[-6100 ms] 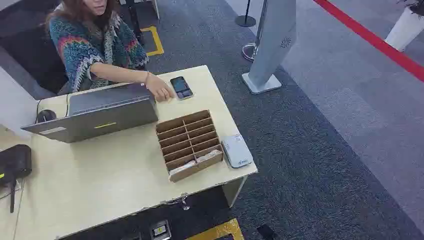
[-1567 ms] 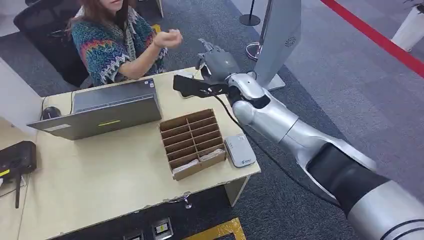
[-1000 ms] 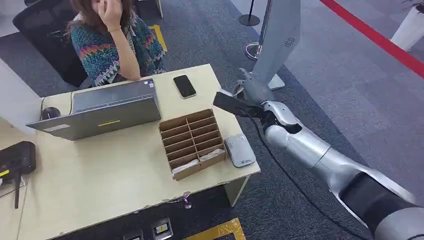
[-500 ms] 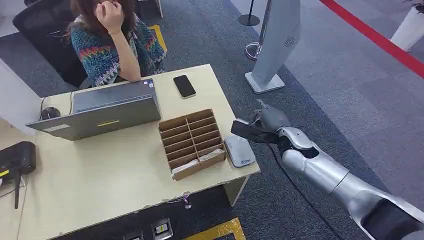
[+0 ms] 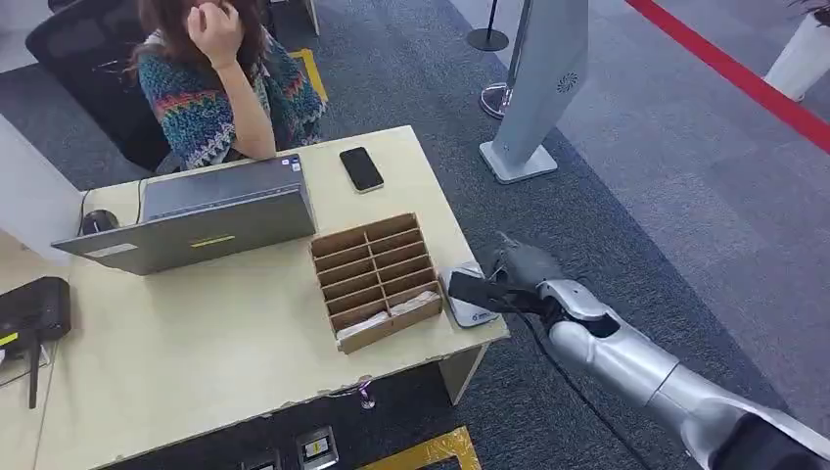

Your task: Pass the card to the sensor for recognition and then transmit it.

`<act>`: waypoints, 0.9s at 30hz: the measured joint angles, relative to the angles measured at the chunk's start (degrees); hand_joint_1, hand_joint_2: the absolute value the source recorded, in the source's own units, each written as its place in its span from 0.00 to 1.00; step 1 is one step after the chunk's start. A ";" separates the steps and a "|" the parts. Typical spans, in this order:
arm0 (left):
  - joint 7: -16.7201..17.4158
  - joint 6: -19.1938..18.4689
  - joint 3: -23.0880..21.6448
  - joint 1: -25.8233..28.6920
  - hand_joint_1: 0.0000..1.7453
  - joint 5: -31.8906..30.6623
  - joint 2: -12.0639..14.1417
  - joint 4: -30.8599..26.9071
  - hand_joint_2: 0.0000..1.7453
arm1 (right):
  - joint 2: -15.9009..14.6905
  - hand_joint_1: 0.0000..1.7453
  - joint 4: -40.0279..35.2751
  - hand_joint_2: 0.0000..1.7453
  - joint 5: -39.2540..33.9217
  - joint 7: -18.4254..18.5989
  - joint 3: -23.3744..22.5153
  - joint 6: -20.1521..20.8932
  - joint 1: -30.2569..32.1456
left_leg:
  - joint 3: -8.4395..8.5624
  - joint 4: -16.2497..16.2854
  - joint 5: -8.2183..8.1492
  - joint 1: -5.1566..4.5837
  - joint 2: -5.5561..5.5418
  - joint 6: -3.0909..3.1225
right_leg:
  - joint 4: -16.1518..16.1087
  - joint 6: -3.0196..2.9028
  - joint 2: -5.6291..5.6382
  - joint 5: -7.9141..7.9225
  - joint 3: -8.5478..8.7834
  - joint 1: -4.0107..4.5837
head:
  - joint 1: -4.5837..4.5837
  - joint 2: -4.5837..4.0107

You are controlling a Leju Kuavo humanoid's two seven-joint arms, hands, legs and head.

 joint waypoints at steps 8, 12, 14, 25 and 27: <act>0.24 -0.11 -0.15 0.00 0.00 0.00 -0.02 -0.04 0.00 | 1.20 1.00 0.15 1.00 -0.28 -0.46 1.18 0.22 0.14 | 0.00 0.00 0.00 0.00 0.03 0.00 | 0.00 0.00 0.01 0.00 0.00 0.00 | 0.00 0.00; 0.24 -0.07 -0.17 0.00 0.00 0.00 0.00 -0.04 0.00 | 1.75 1.00 0.20 1.00 -0.48 -0.63 1.33 0.20 0.14 | 0.00 0.00 0.00 0.00 0.03 0.00 | 0.00 0.00 0.01 0.00 0.00 0.00 | 0.00 0.00; 0.24 -0.04 -0.17 0.00 0.00 0.00 0.00 -0.04 0.00 | 2.01 1.00 0.26 1.00 -0.48 -0.79 1.46 0.20 0.13 | 0.00 0.00 0.00 0.00 0.03 0.00 | 0.00 0.00 0.01 0.00 0.00 0.00 | 0.00 0.00; 0.24 -0.11 -0.22 -0.01 0.00 0.00 -0.02 -0.07 0.00 | 3.02 1.00 1.14 1.00 -1.44 -1.46 2.93 -0.52 -0.10 | 0.04 0.00 0.00 0.00 0.04 0.00 | 0.00 0.00 0.03 0.00 0.04 0.00 | 0.00 0.00; 0.24 -0.11 -0.22 -0.01 0.00 0.00 -0.02 -0.07 0.00 | 3.17 1.00 1.44 1.00 -1.66 -1.55 3.08 -0.63 -0.10 | 0.07 0.00 0.00 0.00 0.04 0.00 | 0.00 0.00 0.04 0.00 0.06 0.00 | 0.00 0.00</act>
